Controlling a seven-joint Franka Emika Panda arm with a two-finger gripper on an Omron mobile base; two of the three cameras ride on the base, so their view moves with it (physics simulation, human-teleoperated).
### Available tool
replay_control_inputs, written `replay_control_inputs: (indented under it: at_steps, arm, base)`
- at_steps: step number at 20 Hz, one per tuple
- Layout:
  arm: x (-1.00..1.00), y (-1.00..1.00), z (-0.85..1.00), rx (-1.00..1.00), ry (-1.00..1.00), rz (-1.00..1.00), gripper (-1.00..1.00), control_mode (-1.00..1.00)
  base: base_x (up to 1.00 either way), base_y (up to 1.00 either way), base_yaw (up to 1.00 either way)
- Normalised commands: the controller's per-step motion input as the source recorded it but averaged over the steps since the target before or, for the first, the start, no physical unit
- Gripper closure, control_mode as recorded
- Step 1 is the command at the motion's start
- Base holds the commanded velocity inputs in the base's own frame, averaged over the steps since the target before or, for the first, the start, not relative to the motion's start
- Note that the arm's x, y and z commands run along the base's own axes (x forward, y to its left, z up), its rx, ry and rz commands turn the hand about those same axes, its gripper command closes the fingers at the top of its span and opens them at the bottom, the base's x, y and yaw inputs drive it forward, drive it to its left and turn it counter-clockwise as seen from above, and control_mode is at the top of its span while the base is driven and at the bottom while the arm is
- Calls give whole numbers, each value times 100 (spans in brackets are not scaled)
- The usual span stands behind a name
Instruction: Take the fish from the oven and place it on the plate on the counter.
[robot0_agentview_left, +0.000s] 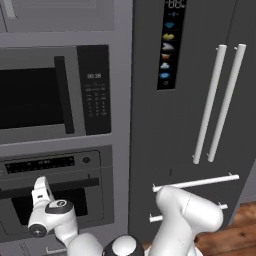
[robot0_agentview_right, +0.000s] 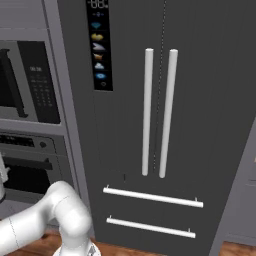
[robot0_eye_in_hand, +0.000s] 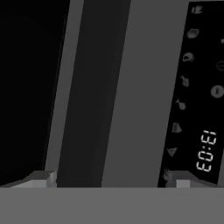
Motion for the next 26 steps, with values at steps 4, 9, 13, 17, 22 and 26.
replay_control_inputs:
  at_steps: [4, 9, 13, 17, 22, 26]
  arm:
    - [28, 14, -42, 0, -6, 0, -100, -100]
    - [34, 12, -31, 0, -5, 0, -100, -100]
    - [39, 11, -20, 0, -4, 0, -100, -100]
    - [41, 10, -1, 0, -5, 0, -100, -100]
    - [39, 19, -7, 0, -1, 0, 100, -100]
    - [6, 23, -7, 0, 0, 0, 100, -100]
  base:
    - [0, 0, 0]
    - [0, 0, 0]
    - [0, 0, 0]
    - [0, 0, 0]
    - [0, 0, 0]
    - [0, 0, 0]
